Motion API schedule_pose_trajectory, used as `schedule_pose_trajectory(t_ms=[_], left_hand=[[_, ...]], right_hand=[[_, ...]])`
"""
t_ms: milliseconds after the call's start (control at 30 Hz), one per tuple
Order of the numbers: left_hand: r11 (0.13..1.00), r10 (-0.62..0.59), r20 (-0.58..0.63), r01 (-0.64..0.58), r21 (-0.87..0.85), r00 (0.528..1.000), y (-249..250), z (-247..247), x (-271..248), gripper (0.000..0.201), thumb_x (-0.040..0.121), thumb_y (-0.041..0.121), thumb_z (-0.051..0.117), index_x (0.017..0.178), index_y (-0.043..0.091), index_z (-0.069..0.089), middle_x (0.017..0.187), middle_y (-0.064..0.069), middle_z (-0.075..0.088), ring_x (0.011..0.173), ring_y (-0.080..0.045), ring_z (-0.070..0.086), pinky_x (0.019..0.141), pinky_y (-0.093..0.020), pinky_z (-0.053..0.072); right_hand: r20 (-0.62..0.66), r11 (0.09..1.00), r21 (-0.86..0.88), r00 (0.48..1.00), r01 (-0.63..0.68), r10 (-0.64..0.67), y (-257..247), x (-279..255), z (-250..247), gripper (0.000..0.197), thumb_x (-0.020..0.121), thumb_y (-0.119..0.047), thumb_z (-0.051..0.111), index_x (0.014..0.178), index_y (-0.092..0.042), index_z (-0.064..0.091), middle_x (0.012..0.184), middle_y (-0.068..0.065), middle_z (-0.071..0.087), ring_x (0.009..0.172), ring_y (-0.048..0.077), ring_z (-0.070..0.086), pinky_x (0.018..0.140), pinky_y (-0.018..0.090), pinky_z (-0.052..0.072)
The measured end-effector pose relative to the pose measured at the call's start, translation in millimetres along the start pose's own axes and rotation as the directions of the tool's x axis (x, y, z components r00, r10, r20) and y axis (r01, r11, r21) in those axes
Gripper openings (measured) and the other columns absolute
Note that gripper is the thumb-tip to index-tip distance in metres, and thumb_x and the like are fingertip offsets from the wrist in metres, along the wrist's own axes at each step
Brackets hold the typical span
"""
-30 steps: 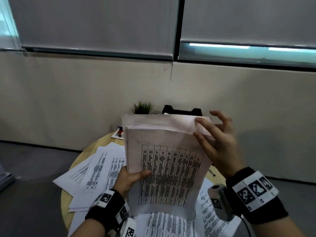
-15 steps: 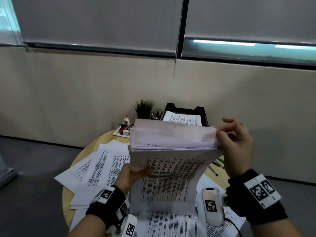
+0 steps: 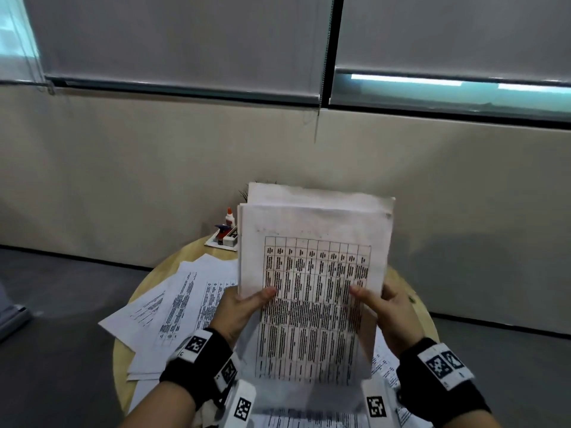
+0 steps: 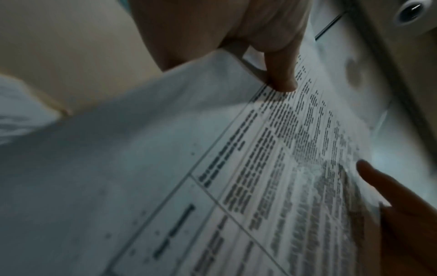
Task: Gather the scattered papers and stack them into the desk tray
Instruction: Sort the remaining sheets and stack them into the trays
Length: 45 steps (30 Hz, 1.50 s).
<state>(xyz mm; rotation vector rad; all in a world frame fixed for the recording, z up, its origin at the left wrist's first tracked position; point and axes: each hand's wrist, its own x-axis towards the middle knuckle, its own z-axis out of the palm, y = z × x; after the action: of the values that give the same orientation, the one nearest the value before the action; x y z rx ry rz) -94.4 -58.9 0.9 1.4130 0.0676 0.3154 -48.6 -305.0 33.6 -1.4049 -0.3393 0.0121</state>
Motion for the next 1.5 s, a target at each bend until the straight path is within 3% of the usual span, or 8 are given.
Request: schedule_pose_trajectory(t_ms=[100, 533, 733, 900, 1100, 1233, 1300, 1500], left_hand=[[0.994, 0.104, -0.014, -0.105, -0.03, 0.994, 24.8, 8.3, 5.1, 0.061, 0.043, 0.048, 0.081, 0.092, 0.013, 0.069, 0.087, -0.003, 0.075, 0.091, -0.022, 0.069, 0.083, -0.033, 0.054], [0.995, 0.092, -0.021, -0.092, -0.023, 0.996, 20.9, 6.3, 15.0, 0.085, 0.03, 0.055, 0.09, 0.098, 0.008, 0.068, 0.093, -0.008, 0.075, 0.095, -0.025, 0.069, 0.089, -0.038, 0.053], [0.978, 0.196, -0.053, -0.199, -0.059, 0.979, 55.8, 19.0, 21.2, 0.04, 0.059, 0.025, 0.085, 0.095, 0.013, 0.07, 0.092, -0.003, 0.075, 0.095, -0.02, 0.069, 0.086, -0.031, 0.052], [0.96, 0.265, -0.046, -0.268, -0.079, 0.963, 62.0, 17.4, 13.8, 0.034, 0.055, 0.022, 0.087, 0.084, 0.015, 0.072, 0.085, -0.001, 0.075, 0.084, -0.015, 0.071, 0.073, -0.025, 0.055], [0.906, 0.416, -0.08, -0.421, -0.053, 0.906, 95.3, 25.3, 9.0, 0.053, 0.06, 0.066, 0.071, 0.088, 0.021, 0.072, 0.083, -0.004, 0.073, 0.086, -0.022, 0.067, 0.079, -0.033, 0.051], [0.882, 0.47, -0.066, -0.47, 0.028, 0.88, 113.8, 33.5, 11.9, 0.007, 0.078, 0.01, 0.07, 0.084, 0.014, 0.069, 0.075, -0.001, 0.073, 0.077, -0.015, 0.068, 0.076, -0.024, 0.054], [0.872, 0.487, -0.04, -0.484, 0.075, 0.872, 112.5, 34.3, 14.3, 0.021, 0.079, -0.008, 0.064, 0.082, 0.013, 0.068, 0.073, 0.001, 0.073, 0.074, -0.012, 0.068, 0.075, -0.022, 0.055], [0.878, 0.479, -0.028, -0.479, -0.014, 0.877, 100.0, 22.6, 20.4, 0.012, 0.077, 0.009, 0.072, 0.083, 0.018, 0.069, 0.077, 0.002, 0.073, 0.074, -0.007, 0.067, 0.069, -0.016, 0.053]], right_hand=[[-0.023, 0.999, 0.006, 0.999, 0.045, -0.044, -14.8, 2.2, 7.8, 0.087, 0.036, -0.049, 0.093, 0.095, 0.009, 0.067, 0.101, 0.025, 0.069, 0.1, 0.042, 0.064, 0.091, 0.046, 0.052], [-0.05, 0.999, 0.046, 0.999, 0.008, -0.005, 3.8, -1.9, 24.6, 0.044, 0.063, -0.017, 0.085, 0.104, -0.013, 0.068, 0.101, 0.004, 0.074, 0.098, 0.02, 0.069, 0.098, 0.049, 0.048], [-0.069, 0.995, 0.024, 0.993, 0.094, -0.092, -26.8, 5.5, 26.6, 0.028, 0.077, -0.004, 0.072, 0.101, -0.017, 0.07, 0.099, -0.001, 0.075, 0.098, 0.014, 0.069, 0.092, 0.036, 0.05], [-0.035, 0.992, 0.012, 0.992, 0.125, -0.125, -21.4, -5.0, 20.1, 0.032, 0.069, -0.008, 0.076, 0.101, -0.013, 0.07, 0.101, 0.01, 0.073, 0.098, 0.027, 0.068, 0.091, 0.047, 0.051], [0.003, 0.996, 0.035, 0.996, 0.084, -0.084, -15.4, -6.8, 16.9, 0.036, 0.062, -0.014, 0.086, 0.095, -0.017, 0.072, 0.099, 0.01, 0.074, 0.096, 0.026, 0.069, 0.088, 0.043, 0.052], [-0.006, 0.993, 0.08, 0.997, 0.082, -0.082, -16.0, -4.4, 16.1, 0.034, 0.061, -0.013, 0.081, 0.094, -0.015, 0.072, 0.097, 0.011, 0.074, 0.094, 0.028, 0.069, 0.086, 0.042, 0.054], [-0.003, 0.991, 0.107, 0.997, 0.078, -0.079, -13.9, -3.0, 14.3, 0.041, 0.051, -0.028, 0.089, 0.088, -0.016, 0.076, 0.094, 0.011, 0.075, 0.09, 0.026, 0.071, 0.079, 0.035, 0.057], [-0.002, 0.991, 0.123, 0.998, 0.056, -0.056, -11.0, 0.4, 14.0, 0.055, 0.034, -0.044, 0.092, 0.082, -0.02, 0.079, 0.09, 0.009, 0.075, 0.086, 0.022, 0.071, 0.075, 0.03, 0.056]])
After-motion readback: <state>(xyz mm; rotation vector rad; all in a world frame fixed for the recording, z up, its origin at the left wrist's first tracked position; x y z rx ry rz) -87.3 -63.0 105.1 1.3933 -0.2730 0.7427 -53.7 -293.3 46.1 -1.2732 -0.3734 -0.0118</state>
